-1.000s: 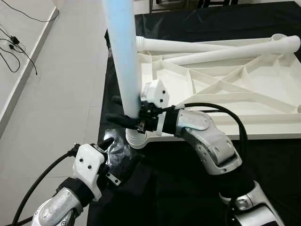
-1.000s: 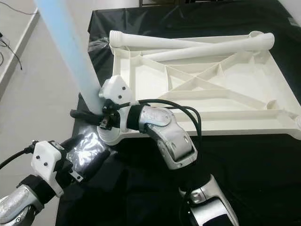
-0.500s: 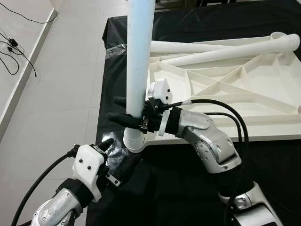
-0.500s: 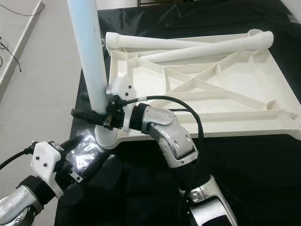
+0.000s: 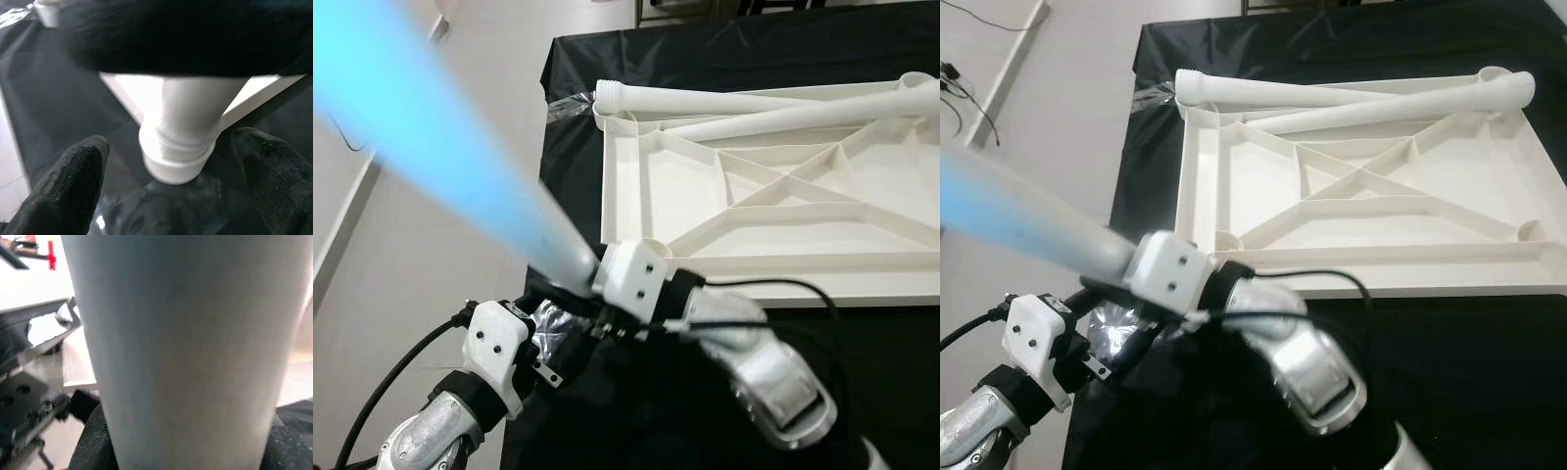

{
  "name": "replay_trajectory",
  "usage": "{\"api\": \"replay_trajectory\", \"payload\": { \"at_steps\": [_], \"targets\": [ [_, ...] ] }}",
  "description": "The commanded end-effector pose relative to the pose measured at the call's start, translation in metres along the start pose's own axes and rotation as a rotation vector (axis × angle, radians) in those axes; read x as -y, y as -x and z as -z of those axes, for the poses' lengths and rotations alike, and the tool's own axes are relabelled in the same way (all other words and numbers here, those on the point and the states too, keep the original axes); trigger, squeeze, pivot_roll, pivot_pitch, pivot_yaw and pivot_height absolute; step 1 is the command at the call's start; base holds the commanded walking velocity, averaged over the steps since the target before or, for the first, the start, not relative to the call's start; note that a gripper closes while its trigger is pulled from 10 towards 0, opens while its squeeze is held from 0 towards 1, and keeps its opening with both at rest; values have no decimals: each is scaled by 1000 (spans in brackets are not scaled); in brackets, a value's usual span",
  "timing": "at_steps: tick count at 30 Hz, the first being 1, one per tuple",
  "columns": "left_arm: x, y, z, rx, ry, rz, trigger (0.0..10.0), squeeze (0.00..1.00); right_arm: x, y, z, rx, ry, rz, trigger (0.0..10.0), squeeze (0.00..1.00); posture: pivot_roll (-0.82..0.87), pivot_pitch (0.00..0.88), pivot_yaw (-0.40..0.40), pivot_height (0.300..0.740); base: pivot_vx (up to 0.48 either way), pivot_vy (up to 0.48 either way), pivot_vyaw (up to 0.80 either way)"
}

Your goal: Building children table

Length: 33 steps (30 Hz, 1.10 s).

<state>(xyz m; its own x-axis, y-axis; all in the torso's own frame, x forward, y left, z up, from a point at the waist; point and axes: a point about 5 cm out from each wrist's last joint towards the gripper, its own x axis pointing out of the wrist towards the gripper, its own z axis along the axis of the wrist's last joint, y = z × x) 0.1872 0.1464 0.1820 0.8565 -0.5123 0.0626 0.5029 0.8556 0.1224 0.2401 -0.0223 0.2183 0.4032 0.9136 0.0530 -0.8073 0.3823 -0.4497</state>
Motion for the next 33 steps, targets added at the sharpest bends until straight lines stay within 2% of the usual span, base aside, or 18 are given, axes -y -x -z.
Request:
{"api": "replay_trajectory", "payload": {
  "at_steps": [1, 6, 9, 12, 14, 15, 16, 18, 19, 20, 21, 22, 23, 25, 27, 30, 32, 33],
  "targets": [
    [1, 2, 6, -28, 11, 2, 10000, 0, -43, 16, 87, -515, -342, -108, 10000, 0, -5, 323, 37, 740, 0, 0, 0],
    [1, 1, 6, -26, 7, 3, 10000, 0, -33, 12, 87, -495, -419, -54, 10000, 0, -6, 319, 33, 740, 0, 0, 0],
    [1, 1, 6, -22, 4, -1, 10000, 0, -24, 10, 90, -481, -513, 41, 10000, 0, -3, 321, 32, 740, 0, 0, 0],
    [0, 2, 5, -21, 2, -3, 10000, 0, -23, 11, 90, -477, -527, 85, 10000, 0, -3, 320, 32, 740, 0, 0, 0],
    [-5, 3, 1, 0, 1, -31, 10000, 0, -26, 11, 90, -482, -530, 160, 10000, 0, -1, 318, 36, 740, 0, 0, 0],
    [-5, 3, 1, 0, 1, -31, 10000, 0, -26, 11, 90, -482, -530, 160, 10000, 0, -1, 318, 36, 740, 0, 0, 0],
    [-14, 5, -4, 23, 5, -77, 10000, 0, -30, 12, 90, -483, -532, 177, 10000, 0, 0, 317, 39, 740, 0, 0, 0],
    [-19, 7, -7, 39, 8, -108, 10000, 0, -32, 12, 90, -483, -535, 184, 10000, 0, 0, 317, 39, 740, 0, 0, 0],
    [-29, 9, -12, 52, -12, -144, 10000, 0, -34, 11, 89, -482, -534, 185, 10000, 0, 5, 314, 42, 740, 0, 0, 0],
    [-29, 9, -12, 52, -12, -144, 10000, 0, -34, 11, 89, -482, -534, 185, 10000, 0, 5, 314, 42, 740, 0, 0, 0],
    [-38, 11, -16, 63, -33, -174, 10000, 0, -35, 10, 89, -481, -531, 182, 10000, 0, 7, 312, 44, 740, 0, 0, 0],
    [-57, 13, -32, 102, -90, -226, 10000, 0, -35, 8, 89, -480, -528, 178, 10000, 0, 16, 305, 48, 740, 0, 0, 0],
    [-57, 13, -32, 102, -90, -226, 10000, 0, -35, 8, 89, -480, -528, 178, 10000, 0, 16, 305, 48, 740, 0, 0, 0],
    [-70, 11, -51, 156, -142, -248, 10000, 0, -35, 6, 89, -478, -512, 176, 10000, 0, 18, 301, 50, 740, 0, 0, 0],
    [-77, 4, -71, 219, -179, -235, 10000, 0, -33, 4, 89, -474, -492, 177, 10000, 0, 17, 298, 50, 740, 0, 0, 0],
    [-78, 1, -79, 246, -192, -225, 10000, 0, -33, 3, 89, -472, -487, 179, 10000, 0, 17, 298, 50, 740, 0, 0, 0],
    [-79, -11, -105, 340, -197, -167, 10000, 0, -33, 0, 89, -470, -452, 171, 10000, 0, 14, 290, 54, 740, 0, 0, 0],
    [-79, -11, -105, 340, -197, -167, 10000, 0, -33, 0, 89, -470, -452, 171, 10000, 0, 14, 290, 54, 740, 0, 0, 0]
  ]
}}
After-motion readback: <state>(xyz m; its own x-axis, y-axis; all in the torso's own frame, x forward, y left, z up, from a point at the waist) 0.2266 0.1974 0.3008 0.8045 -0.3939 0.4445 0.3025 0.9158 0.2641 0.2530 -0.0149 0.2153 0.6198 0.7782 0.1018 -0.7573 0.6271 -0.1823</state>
